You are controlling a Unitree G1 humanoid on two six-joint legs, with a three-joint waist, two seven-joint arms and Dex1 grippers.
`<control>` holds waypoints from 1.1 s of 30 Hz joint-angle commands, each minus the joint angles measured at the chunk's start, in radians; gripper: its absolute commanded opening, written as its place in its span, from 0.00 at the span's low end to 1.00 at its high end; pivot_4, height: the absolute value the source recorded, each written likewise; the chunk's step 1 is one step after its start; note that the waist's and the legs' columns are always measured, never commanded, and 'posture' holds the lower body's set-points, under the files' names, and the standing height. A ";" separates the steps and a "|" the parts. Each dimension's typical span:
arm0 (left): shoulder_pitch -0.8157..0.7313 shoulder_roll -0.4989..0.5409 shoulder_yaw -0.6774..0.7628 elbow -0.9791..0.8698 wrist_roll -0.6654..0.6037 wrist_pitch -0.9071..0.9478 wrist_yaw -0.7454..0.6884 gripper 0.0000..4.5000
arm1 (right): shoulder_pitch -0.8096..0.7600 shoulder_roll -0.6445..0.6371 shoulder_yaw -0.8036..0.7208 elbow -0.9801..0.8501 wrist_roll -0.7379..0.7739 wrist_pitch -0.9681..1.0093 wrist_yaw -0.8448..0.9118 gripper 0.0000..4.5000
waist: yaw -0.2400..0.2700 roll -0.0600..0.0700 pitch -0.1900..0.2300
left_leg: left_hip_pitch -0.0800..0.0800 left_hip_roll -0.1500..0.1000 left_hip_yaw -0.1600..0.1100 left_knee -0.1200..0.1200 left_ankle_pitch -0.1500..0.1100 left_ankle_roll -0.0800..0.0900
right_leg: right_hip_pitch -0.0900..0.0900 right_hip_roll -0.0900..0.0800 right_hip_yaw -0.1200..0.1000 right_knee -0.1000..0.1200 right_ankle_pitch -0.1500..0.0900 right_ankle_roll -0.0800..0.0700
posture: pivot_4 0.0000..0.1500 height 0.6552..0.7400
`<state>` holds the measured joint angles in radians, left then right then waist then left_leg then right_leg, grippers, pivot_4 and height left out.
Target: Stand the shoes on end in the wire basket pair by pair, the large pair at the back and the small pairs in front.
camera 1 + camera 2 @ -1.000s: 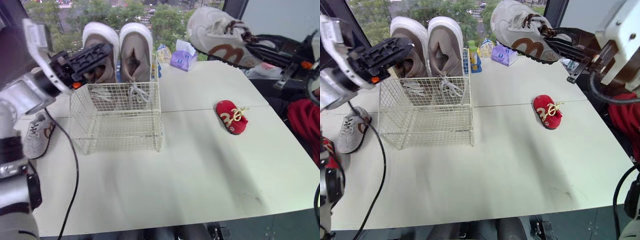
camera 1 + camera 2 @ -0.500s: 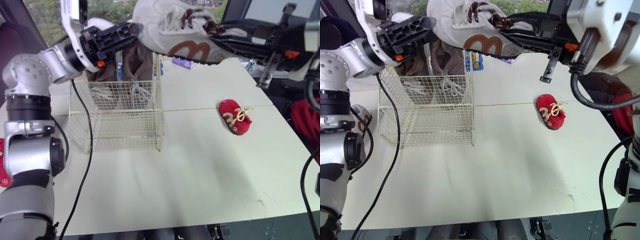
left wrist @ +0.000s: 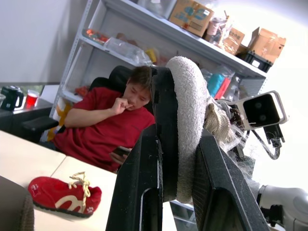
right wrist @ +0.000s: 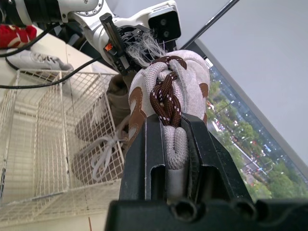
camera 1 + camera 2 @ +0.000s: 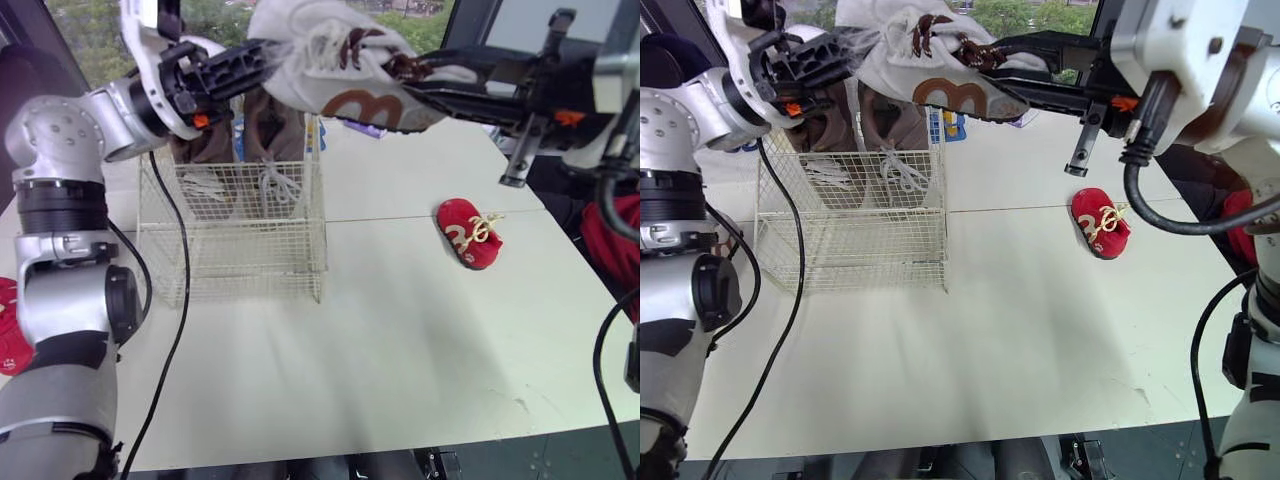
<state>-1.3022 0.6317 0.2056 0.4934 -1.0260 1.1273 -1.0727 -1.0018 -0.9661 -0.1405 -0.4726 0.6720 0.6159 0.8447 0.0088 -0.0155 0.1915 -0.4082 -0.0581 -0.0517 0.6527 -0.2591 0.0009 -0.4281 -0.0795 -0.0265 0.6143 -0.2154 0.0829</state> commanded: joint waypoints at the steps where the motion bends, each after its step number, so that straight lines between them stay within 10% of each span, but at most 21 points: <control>1: 0.011 0.004 0.176 -0.033 -0.091 0.034 0.138 0.04 | 0.002 0.026 -0.130 -0.008 0.158 0.112 -0.088 0.30 | 0.001 0.000 0.000 | 0.000 0.000 0.000 0.000 0.000 0.000 | 0.000 0.000 0.000 0.000 0.000 0.000 | 1.00 1.00; 7: 0.127 -0.145 0.423 -0.210 -0.296 -0.010 0.534 0.04 | 0.100 0.151 -0.355 0.048 0.517 0.260 -0.397 0.99 | 0.006 -0.002 -0.001 | 0.000 0.000 -0.002 0.000 0.000 -0.001 | 0.000 -0.002 0.000 0.001 0.000 0.000 | 1.00 1.00; 17: 0.282 -0.522 0.373 -0.636 -0.461 -0.305 0.890 0.04 | 0.177 0.789 -0.243 0.044 0.892 -0.015 -0.971 0.99 | 0.001 -0.005 -0.003 | 0.001 0.000 -0.001 0.001 0.005 -0.009 | 0.000 0.000 0.002 0.003 0.004 -0.001 | 1.00 1.00; 33: 0.474 -0.490 0.146 -0.692 -0.384 -0.370 0.853 0.04 | 0.108 0.855 -0.123 0.078 0.851 -0.135 -0.946 0.99 | -0.001 -0.005 -0.003 | 0.001 0.000 0.000 0.002 0.005 -0.001 | 0.001 0.006 0.001 0.004 0.004 -0.001 | 1.00 1.00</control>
<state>-0.8268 0.1252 0.3710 -0.1740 -1.4223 0.7714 -0.2049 -0.8705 -0.1127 -0.2732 -0.3706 1.5218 0.4967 -0.1164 0.0074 -0.0202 0.1881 -0.4069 -0.0578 -0.0521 0.6543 -0.2541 -0.0003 -0.4276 -0.0733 -0.0254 0.6188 -0.2112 0.0816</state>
